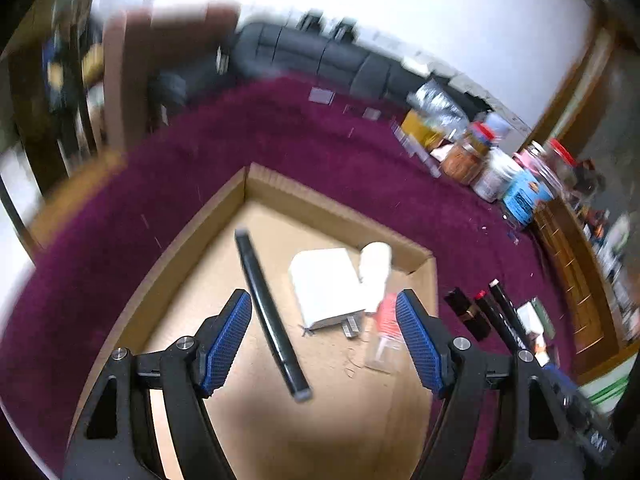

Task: Organize rigid objects
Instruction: 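Place the black marker and white charger into the tray with both grippers, then move the left gripper back over the table toward the lipstick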

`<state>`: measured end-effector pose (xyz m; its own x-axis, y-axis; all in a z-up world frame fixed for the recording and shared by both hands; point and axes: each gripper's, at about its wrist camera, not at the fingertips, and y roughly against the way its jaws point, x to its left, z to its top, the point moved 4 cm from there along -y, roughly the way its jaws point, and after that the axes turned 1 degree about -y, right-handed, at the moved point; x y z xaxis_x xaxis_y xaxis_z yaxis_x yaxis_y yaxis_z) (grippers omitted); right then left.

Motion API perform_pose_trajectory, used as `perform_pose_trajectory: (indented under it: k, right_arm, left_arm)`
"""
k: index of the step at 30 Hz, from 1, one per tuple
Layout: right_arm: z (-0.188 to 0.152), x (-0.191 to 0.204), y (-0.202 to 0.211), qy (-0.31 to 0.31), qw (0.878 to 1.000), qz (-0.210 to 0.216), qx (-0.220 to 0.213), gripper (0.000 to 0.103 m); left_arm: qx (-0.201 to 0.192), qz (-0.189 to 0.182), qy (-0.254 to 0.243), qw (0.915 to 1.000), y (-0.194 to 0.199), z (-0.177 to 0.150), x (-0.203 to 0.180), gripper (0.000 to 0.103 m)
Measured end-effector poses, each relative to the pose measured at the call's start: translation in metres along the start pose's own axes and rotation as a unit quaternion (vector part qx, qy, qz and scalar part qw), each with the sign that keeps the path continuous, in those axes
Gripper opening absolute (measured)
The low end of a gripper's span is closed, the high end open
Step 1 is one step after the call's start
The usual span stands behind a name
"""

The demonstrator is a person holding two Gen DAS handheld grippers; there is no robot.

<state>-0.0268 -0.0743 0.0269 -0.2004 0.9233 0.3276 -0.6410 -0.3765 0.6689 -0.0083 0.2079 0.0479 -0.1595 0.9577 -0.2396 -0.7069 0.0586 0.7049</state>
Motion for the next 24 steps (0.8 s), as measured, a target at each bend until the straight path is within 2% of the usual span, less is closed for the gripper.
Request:
perform_pose_trajectory:
  k: [2, 4, 5, 7, 14, 24]
  right_arm:
    - [-0.004, -0.010, 0.011, 0.009, 0.999, -0.023, -0.022, 0.052]
    - [-0.009, -0.023, 0.019, 0.012, 0.998, -0.052, -0.043, 0.055]
    - [-0.010, -0.029, 0.020, 0.008, 0.997, -0.058, -0.046, 0.059]
    - [-0.016, -0.043, 0.023, -0.010, 0.997, -0.065, -0.048, 0.061]
    - [-0.031, -0.076, 0.039, -0.055, 0.995, -0.064, -0.053, 0.061]
    - [-0.031, -0.100, 0.055, -0.077, 0.993, -0.060, -0.061, 0.061]
  left_arm:
    - [-0.051, 0.033, -0.052, 0.9968, 0.033, -0.007, -0.028, 0.073]
    - [-0.083, 0.049, -0.077, 0.9924, 0.055, -0.016, -0.049, 0.086]
    - [-0.093, 0.058, -0.085, 0.9903, 0.062, -0.019, -0.057, 0.086]
    - [-0.105, 0.068, -0.100, 0.9871, 0.072, -0.028, -0.072, 0.086]
    - [-0.078, 0.080, -0.151, 0.9822, 0.071, -0.049, -0.117, 0.086]
    - [-0.067, 0.071, -0.176, 0.9795, 0.075, -0.063, -0.151, 0.086]
